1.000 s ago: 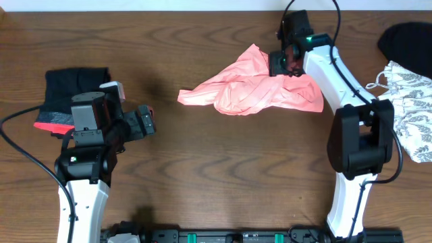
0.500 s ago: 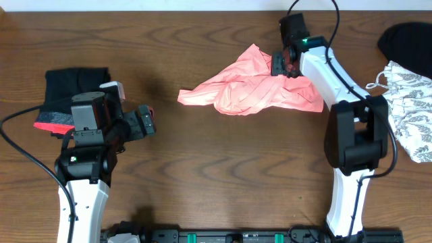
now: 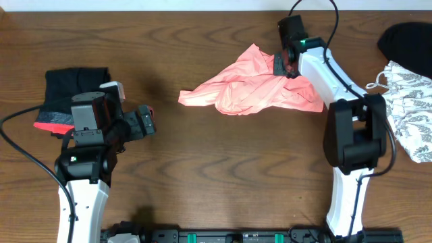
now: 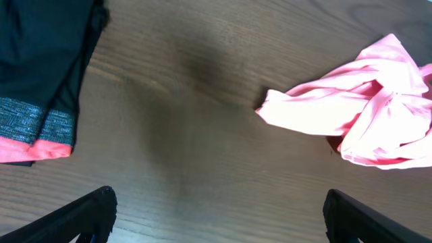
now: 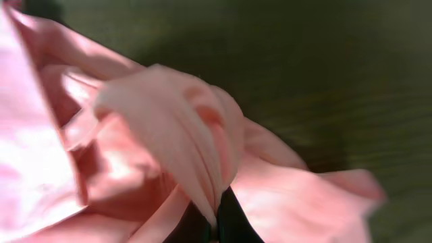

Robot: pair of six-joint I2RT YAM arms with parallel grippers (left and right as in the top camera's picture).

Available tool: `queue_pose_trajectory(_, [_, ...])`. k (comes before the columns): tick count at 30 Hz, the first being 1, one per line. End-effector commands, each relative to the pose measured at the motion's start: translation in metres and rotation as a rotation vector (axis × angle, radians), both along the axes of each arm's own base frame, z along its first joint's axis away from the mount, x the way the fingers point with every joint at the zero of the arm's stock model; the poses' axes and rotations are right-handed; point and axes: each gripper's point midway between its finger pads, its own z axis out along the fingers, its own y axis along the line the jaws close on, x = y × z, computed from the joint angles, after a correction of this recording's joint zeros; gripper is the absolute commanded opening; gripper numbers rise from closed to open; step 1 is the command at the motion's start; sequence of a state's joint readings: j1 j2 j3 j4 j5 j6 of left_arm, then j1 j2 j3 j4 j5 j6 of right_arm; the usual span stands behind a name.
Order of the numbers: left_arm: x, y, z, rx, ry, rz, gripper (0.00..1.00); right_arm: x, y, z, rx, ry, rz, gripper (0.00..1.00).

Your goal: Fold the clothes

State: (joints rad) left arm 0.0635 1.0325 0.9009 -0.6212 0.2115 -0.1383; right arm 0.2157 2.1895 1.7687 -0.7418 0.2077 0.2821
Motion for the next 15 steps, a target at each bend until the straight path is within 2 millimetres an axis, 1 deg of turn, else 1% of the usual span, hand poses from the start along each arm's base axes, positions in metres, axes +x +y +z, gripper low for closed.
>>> queue_pose_trajectory(1, [0.004,-0.003,0.009,-0.015,-0.02,-0.006,0.98,0.014,-0.031,0.133,-0.028,-0.271,-0.022,0.01])
queue_pose_trajectory(2, [0.004,-0.003,0.009,-0.015,-0.02,-0.006,0.98,0.012,-0.041,0.169,-0.02,-0.344,-0.044,0.01])
queue_pose_trajectory(3, [0.004,-0.003,0.009,-0.016,-0.019,-0.006,0.98,0.01,-0.051,0.199,-0.012,-0.406,-0.064,0.01])
queue_pose_trajectory(4, [0.004,-0.003,0.009,-0.015,-0.019,-0.006,0.98,0.005,-0.063,0.235,-0.004,-0.486,-0.09,0.01])
queue_pose_trajectory(7, [0.004,-0.003,0.009,-0.015,-0.019,-0.006,0.98,-0.017,-0.095,0.329,0.016,-0.707,-0.147,0.01])
queue_pose_trajectory(9, [0.004,-0.003,0.009,-0.016,-0.02,-0.006,0.98,-0.032,-0.106,0.372,0.029,-0.807,-0.138,0.01])
queue_pose_trajectory(10, [0.004,-0.003,0.009,-0.015,-0.02,-0.006,0.98,-0.04,-0.109,0.391,0.044,-0.85,-0.124,0.01])
queue_pose_trajectory(11, [0.004,-0.003,0.009,-0.016,-0.02,-0.006,0.98,-0.047,-0.11,0.404,0.065,-0.879,-0.107,0.01])
queue_pose_trajectory(12, [0.004,-0.003,0.009,-0.015,-0.02,-0.006,0.98,-0.051,-0.11,0.411,0.078,-0.894,-0.094,0.01])
queue_pose_trajectory(13, [0.004,-0.003,0.009,-0.016,-0.02,-0.006,0.98,-0.054,-0.109,0.414,0.083,-0.898,-0.076,0.01])
queue_pose_trajectory(15, [0.004,-0.003,0.009,-0.016,-0.02,-0.006,0.98,-0.054,-0.104,0.407,0.087,-0.872,-0.055,0.01])
